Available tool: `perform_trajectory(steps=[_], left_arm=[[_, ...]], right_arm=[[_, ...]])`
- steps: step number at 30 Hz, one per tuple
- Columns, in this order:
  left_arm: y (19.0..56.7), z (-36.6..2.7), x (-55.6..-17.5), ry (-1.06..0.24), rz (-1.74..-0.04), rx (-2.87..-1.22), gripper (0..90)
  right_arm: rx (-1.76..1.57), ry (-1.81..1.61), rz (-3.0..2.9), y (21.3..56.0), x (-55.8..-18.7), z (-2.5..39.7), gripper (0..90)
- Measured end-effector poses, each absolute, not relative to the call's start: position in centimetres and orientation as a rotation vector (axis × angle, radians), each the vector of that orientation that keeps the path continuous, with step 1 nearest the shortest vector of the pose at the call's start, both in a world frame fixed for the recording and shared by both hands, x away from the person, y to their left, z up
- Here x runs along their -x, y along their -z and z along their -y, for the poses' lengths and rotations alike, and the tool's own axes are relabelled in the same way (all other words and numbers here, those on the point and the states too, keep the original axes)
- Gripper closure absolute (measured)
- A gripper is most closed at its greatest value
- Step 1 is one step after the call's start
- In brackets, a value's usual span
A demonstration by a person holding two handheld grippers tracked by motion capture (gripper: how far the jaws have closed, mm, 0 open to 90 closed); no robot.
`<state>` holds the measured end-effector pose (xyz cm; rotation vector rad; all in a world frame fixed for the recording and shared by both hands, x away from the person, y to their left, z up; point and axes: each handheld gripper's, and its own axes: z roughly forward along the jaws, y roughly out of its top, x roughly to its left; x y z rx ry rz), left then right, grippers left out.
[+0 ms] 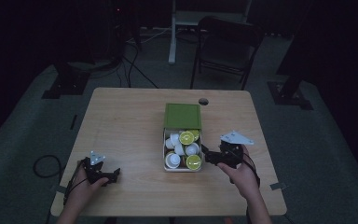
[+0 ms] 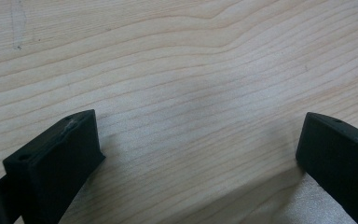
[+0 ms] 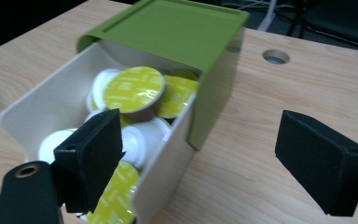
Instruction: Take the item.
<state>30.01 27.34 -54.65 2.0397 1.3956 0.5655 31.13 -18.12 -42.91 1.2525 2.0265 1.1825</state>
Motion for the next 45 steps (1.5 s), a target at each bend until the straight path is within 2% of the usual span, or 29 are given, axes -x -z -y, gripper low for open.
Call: perform_trajectory(steps=[14, 28, 45], left_arm=[[54.6, -27.3, -30.0, -0.567, -1.396, -2.042, 0.0], [54.6, -27.3, -30.0, -0.565, -1.398, -2.039, 0.0], [54.7, -27.3, -30.0, -0.568, -1.396, -2.039, 0.1]], right_arm=[[-1.194, -1.21, -2.083, 42.9, -31.9, 15.0, 15.6], [-1.181, -1.162, -2.108, 44.0, -33.7, 13.0, 23.1], [-1.168, -1.136, -2.167, 44.7, -35.4, 11.0, 23.1]])
